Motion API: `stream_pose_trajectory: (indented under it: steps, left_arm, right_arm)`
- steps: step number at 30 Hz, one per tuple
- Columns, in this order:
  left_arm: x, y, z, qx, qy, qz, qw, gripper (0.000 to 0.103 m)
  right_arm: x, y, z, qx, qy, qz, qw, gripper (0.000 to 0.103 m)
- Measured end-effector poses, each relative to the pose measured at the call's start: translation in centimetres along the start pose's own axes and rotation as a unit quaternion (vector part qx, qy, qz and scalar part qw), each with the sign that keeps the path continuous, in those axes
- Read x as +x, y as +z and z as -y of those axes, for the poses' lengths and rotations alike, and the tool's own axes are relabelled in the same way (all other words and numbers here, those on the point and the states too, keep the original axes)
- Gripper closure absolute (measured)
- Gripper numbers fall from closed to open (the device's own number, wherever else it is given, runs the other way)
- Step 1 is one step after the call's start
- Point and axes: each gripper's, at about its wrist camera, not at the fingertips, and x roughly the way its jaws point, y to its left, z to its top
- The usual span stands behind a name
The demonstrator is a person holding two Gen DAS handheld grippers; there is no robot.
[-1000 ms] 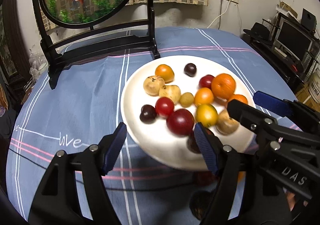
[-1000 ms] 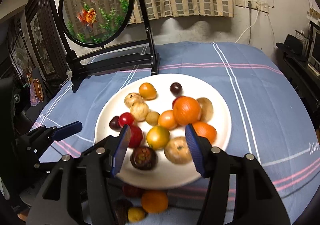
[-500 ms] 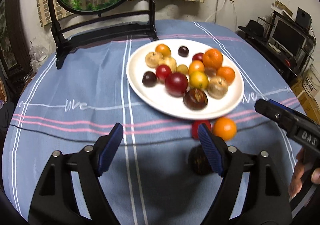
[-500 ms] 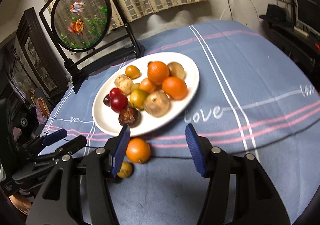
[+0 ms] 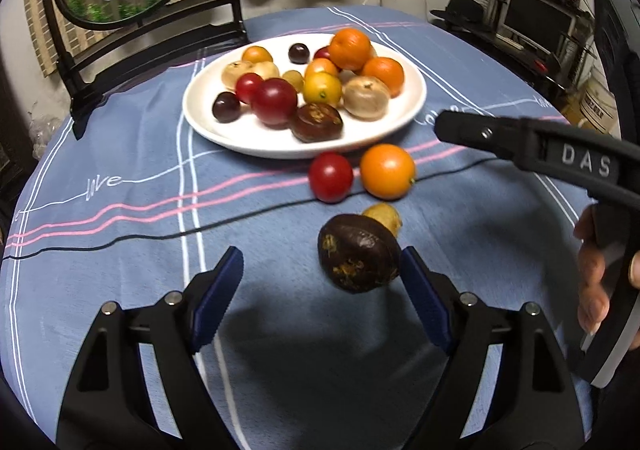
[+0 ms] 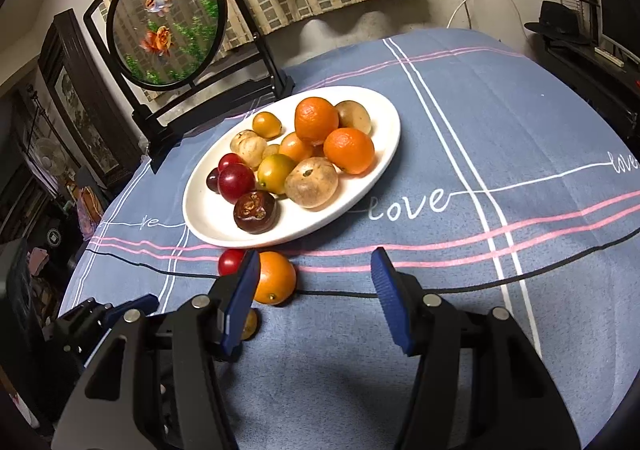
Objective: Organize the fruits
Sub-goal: 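Grasp the dark speckled fruit with the left tool while the right grasps an orange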
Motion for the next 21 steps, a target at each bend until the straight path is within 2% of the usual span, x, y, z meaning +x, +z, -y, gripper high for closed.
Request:
stream_pose_trajectory:
  steps: [7,9,10,11,12,16,21]
  left_arm:
    - [1.7,0.3,0.3,-0.001,-0.012,-0.008,0.9999,0.021]
    - [2.0,0.2,0.5,-0.002,-0.014,-0.012,0.9998,0.025]
    - [2.1,0.1,0.6,-0.003,-0.022,-0.013,0.9997,0.036]
    - [2.1,-0.1,0.6,-0.003,-0.032,-0.014,0.9994,0.053]
    - [2.2,-0.1,0.7,-0.003,-0.041,-0.019,0.999,0.06]
    - [2.0,-0.3,0.3,-0.011,-0.039,-0.022,0.9989,0.06]
    - [0.9,-0.8,-1.0,-0.021,-0.032,-0.013,0.9992,0.06]
  right_arm:
    - [0.0,0.1,-0.3,-0.007,0.004,-0.001,1.0,0.045]
    - [0.0,0.1,-0.3,-0.006,0.004,0.0,1.0,0.045]
    - [0.0,0.1,-0.3,-0.006,0.005,-0.001,1.0,0.045]
    - [0.0,0.1,-0.3,-0.006,0.005,-0.002,1.0,0.045]
    - [0.1,0.1,-0.3,-0.006,0.005,-0.004,1.0,0.045]
    - [0.2,-0.1,-0.6,-0.018,0.0,-0.007,1.0,0.045]
    - [0.0,-0.4,-1.6,-0.046,0.015,-0.016,0.999,0.045]
